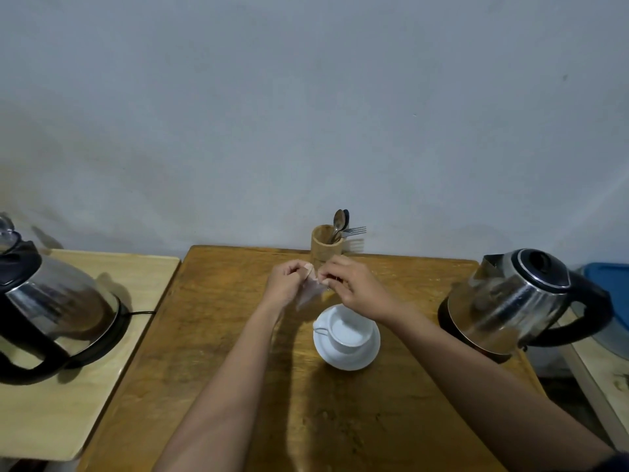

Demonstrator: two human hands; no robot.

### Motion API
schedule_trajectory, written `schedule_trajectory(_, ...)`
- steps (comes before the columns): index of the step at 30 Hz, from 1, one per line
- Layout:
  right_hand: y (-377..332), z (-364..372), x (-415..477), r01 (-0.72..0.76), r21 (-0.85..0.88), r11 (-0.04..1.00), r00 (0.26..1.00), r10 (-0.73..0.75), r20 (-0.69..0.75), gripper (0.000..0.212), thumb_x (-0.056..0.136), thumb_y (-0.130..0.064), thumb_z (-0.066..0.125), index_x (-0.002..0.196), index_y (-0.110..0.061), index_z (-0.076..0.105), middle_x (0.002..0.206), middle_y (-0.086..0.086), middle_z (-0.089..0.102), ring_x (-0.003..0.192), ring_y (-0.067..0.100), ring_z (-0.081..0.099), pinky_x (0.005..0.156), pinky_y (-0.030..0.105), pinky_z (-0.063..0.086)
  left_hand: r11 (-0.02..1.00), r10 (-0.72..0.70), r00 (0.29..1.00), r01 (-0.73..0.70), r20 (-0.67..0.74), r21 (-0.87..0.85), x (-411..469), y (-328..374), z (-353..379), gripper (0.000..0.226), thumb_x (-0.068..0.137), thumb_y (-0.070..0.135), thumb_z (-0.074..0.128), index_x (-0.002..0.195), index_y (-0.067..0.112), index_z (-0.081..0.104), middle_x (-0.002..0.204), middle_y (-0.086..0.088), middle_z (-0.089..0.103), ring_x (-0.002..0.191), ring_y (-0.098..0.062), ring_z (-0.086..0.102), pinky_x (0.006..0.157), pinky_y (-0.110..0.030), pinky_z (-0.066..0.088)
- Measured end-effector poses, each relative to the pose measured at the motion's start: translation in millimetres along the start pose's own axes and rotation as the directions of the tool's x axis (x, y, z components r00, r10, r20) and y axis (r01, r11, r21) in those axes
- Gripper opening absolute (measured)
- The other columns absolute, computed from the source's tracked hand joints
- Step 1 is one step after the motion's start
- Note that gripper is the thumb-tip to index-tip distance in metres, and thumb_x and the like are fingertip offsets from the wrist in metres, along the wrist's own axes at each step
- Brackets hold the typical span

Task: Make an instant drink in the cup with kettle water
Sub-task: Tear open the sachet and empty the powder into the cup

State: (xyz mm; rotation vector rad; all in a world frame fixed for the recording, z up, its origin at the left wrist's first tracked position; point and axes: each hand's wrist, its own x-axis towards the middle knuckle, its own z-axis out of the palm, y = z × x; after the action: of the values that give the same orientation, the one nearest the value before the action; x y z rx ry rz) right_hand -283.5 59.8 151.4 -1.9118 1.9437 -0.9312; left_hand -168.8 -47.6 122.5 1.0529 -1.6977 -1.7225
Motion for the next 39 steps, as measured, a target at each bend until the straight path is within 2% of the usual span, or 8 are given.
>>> schedule_trajectory(5,-4,7,3,0.03,-0.001,1.0,0.998,-0.03,0.061,0.01,0.088,-0.002,0.053,0.086,-0.002,0.063,0.088,0.011,0.06,0.085,0.02,0.052,0.076,0.022,0.039,1.0,-0.025,0.998,0.026,-0.059,0.014,-3,-4,-11,0.018,0.089,0.009,0.054,0.075,0.013,0.064,0.07,0.002,0.06,0.064,-0.008,0.049,0.057,-0.02,0.041)
schedule_trajectory(10,-12,18,-2,0.154,-0.013,0.988,0.968,-0.148,0.203,0.013,0.091,-0.006,0.05,0.085,-0.004,0.061,0.086,0.003,0.056,0.082,0.005,0.041,0.078,0.009,0.034,0.996,-0.088,0.973,0.088,-0.215,-0.006,-2,-12,-46,0.015,0.091,0.015,0.051,0.085,0.011,0.064,0.072,0.001,0.059,0.065,-0.01,0.049,0.057,-0.02,0.039)
schedule_trajectory(12,-11,24,-7,0.132,-0.003,0.991,0.962,-0.128,0.243,0.014,0.092,-0.009,0.048,0.086,-0.008,0.06,0.088,0.001,0.054,0.083,0.007,0.043,0.077,0.015,0.036,0.996,-0.093,0.952,0.091,-0.293,-0.02,-1,-15,-65,0.017,0.091,0.015,0.052,0.079,0.014,0.064,0.073,0.001,0.058,0.066,-0.011,0.048,0.057,-0.022,0.037)
schedule_trajectory(18,-19,62,-12,-0.128,0.162,0.978,0.962,0.084,0.258,0.016,0.085,0.0,0.052,0.079,-0.008,0.064,0.08,0.002,0.06,0.067,0.003,0.05,0.063,0.006,0.037,0.999,-0.035,0.926,0.017,-0.375,-0.051,-21,-28,-105,0.023,0.09,0.01,0.052,0.07,0.017,0.059,0.071,0.004,0.056,0.068,-0.007,0.048,0.047,-0.003,0.036)
schedule_trajectory(24,-16,158,-21,-0.387,0.088,0.918,0.861,0.326,0.39,0.038,0.079,-0.001,0.046,0.056,-0.029,0.055,0.059,-0.014,0.058,0.068,0.014,0.057,0.055,0.012,0.039,0.996,-0.088,0.902,0.081,-0.422,-0.036,-60,-67,-127,0.011,0.091,0.012,0.052,0.086,0.007,0.06,0.071,0.002,0.056,0.065,-0.007,0.049,0.053,-0.007,0.04)
schedule_trajectory(31,-9,204,-28,-0.486,0.012,0.874,0.815,0.448,0.367,0.037,0.075,-0.001,0.044,0.049,-0.027,0.049,0.055,-0.011,0.051,0.066,0.017,0.055,0.057,0.023,0.039,0.992,-0.108,0.888,0.123,-0.447,0.005,-95,-96,-150,0.008,0.09,0.013,0.054,0.088,0.009,0.06,0.08,0.0,0.058,0.07,-0.009,0.051,0.062,-0.015,0.043)
schedule_trajectory(36,-11,209,-28,-0.496,0.036,0.868,0.824,0.457,0.335,0.01,0.079,-0.012,0.063,0.08,-0.022,0.059,0.086,-0.002,0.053,0.08,0.016,0.052,0.078,0.034,0.048,0.991,-0.097,0.904,0.125,-0.416,0.04,-102,-92,-147,0.007,0.09,0.014,0.054,0.093,0.012,0.06,0.08,0.004,0.057,0.074,-0.009,0.054,0.066,-0.019,0.044)
schedule_trajectory(39,-20,189,-22,-0.462,0.231,0.856,0.878,0.404,0.256,0.005,0.089,-0.023,0.057,0.09,-0.021,0.061,0.09,-0.003,0.053,0.078,0.014,0.052,0.074,0.03,0.045,0.995,-0.052,0.925,0.082,-0.376,0.063,-94,-82,-137,0.009,0.09,0.014,0.054,0.093,0.011,0.061,0.081,0.001,0.057,0.075,-0.01,0.054,0.068,-0.02,0.045)
